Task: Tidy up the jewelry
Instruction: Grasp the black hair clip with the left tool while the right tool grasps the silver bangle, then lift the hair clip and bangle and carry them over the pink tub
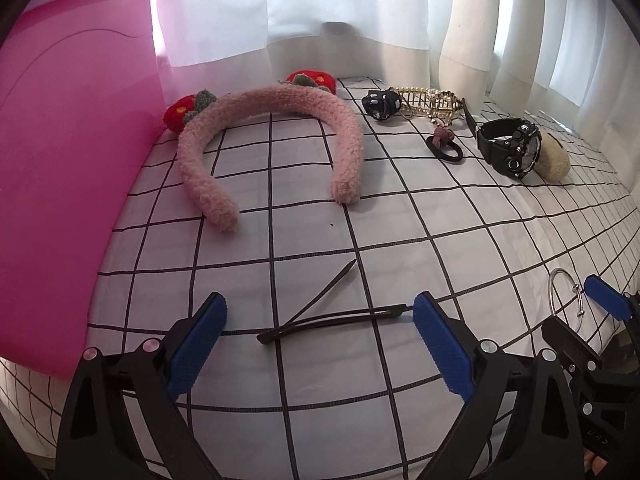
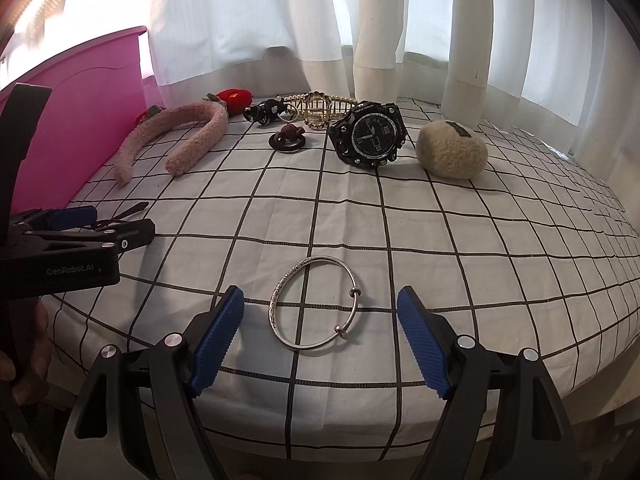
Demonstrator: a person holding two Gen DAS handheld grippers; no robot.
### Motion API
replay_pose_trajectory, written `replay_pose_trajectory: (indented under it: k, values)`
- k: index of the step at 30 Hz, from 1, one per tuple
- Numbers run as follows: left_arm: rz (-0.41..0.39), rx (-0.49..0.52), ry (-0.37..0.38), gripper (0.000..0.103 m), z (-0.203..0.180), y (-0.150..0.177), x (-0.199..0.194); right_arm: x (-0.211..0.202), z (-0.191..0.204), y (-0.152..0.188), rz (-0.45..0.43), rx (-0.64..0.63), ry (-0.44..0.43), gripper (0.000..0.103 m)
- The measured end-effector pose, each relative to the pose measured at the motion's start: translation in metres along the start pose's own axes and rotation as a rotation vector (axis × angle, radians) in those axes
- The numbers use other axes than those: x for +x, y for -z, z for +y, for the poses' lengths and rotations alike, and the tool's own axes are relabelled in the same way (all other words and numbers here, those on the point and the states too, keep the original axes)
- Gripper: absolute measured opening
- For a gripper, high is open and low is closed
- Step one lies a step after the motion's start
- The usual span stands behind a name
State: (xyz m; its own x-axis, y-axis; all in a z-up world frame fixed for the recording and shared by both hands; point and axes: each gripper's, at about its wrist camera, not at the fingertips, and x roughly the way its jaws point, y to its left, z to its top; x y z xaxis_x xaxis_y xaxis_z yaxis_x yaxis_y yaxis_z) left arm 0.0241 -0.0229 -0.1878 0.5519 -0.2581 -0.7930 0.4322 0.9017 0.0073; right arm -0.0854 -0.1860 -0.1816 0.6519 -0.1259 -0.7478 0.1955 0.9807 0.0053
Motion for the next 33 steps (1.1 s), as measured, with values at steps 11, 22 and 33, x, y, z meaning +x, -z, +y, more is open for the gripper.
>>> replay_pose_trajectory:
  k: [11,22,33]
  values:
    - [0.004,0.057,0.046,0.038,-0.018,0.005,-0.012,-0.002,0.006,-0.001,0.005,-0.019,-0.013,0.059]
    - [0.010,0.087,0.074,0.005,-0.026,0.005,-0.016,-0.004,0.010,-0.003,-0.004,-0.042,-0.018,0.042]
    - [-0.024,0.047,0.094,0.005,-0.023,-0.004,-0.035,-0.012,0.007,-0.013,-0.021,-0.047,-0.049,0.042]
